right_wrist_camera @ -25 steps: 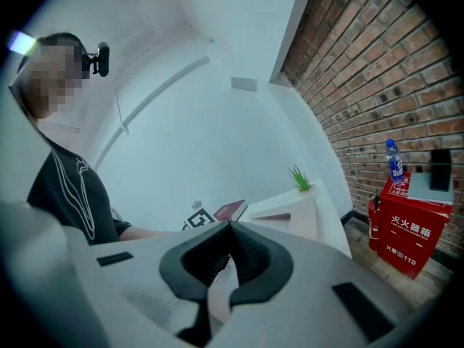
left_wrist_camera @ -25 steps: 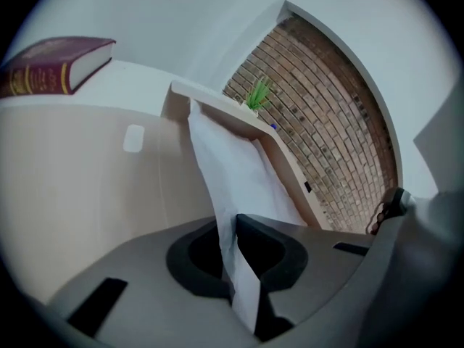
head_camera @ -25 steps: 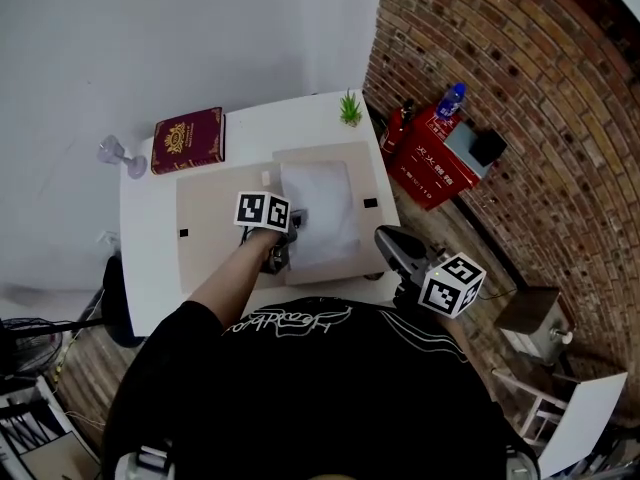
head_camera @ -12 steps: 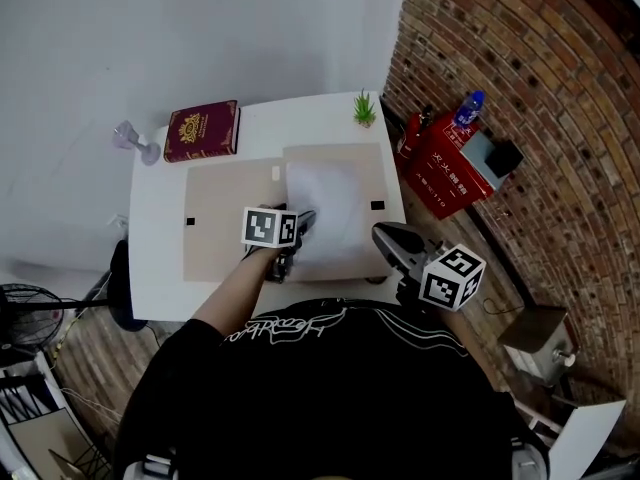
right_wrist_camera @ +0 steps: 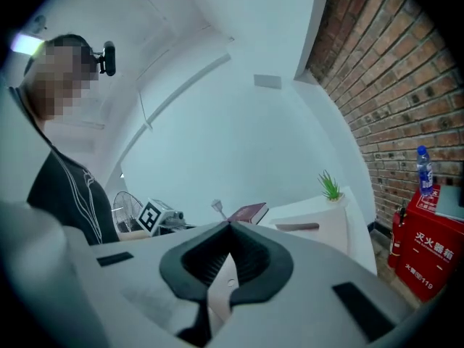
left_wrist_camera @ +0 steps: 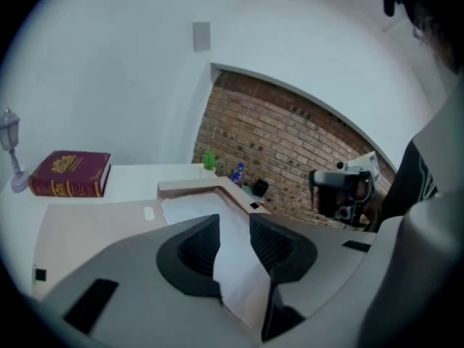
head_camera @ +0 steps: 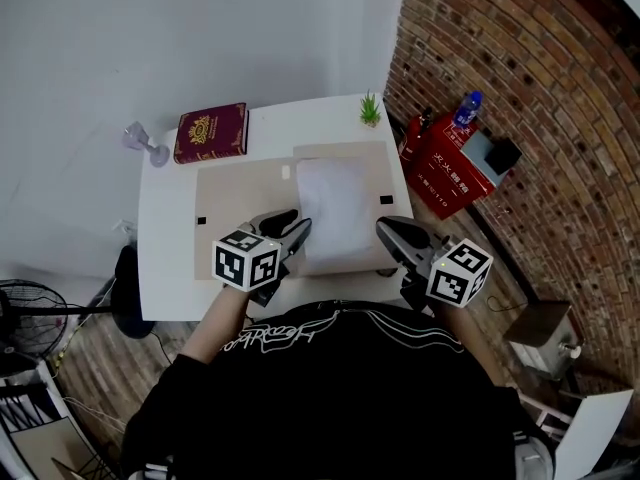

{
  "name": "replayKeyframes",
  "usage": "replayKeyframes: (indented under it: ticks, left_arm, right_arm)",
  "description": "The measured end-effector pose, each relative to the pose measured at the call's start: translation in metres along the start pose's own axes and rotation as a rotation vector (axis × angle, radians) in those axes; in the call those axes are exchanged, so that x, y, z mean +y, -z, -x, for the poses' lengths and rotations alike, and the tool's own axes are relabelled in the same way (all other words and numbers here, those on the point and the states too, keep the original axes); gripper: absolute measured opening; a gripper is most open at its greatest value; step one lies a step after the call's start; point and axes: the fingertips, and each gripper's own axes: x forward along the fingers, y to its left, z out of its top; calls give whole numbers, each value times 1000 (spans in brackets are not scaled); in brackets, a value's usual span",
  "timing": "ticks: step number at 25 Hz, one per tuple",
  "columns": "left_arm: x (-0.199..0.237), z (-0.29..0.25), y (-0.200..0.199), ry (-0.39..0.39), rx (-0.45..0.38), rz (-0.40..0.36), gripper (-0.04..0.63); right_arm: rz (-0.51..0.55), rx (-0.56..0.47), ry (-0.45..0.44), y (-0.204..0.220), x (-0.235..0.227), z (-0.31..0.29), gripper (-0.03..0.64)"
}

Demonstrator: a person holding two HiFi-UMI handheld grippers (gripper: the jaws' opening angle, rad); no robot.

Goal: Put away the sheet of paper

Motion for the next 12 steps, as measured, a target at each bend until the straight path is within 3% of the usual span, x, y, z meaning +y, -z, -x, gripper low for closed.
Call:
replayKeyframes:
  ticks: [4, 8, 12]
  left_arm:
    - [-36, 50, -19, 97, -125, -48, 62]
    - [-53, 86, -14, 186, -170, -8, 46]
    - [-56, 107, -6, 192, -187, -37, 44]
  right_arm:
    - [47, 0, -44, 1, 32, -11, 2]
    - [44, -15, -95, 9, 64, -24, 2]
    - [44, -12, -69, 16, 77, -28, 2]
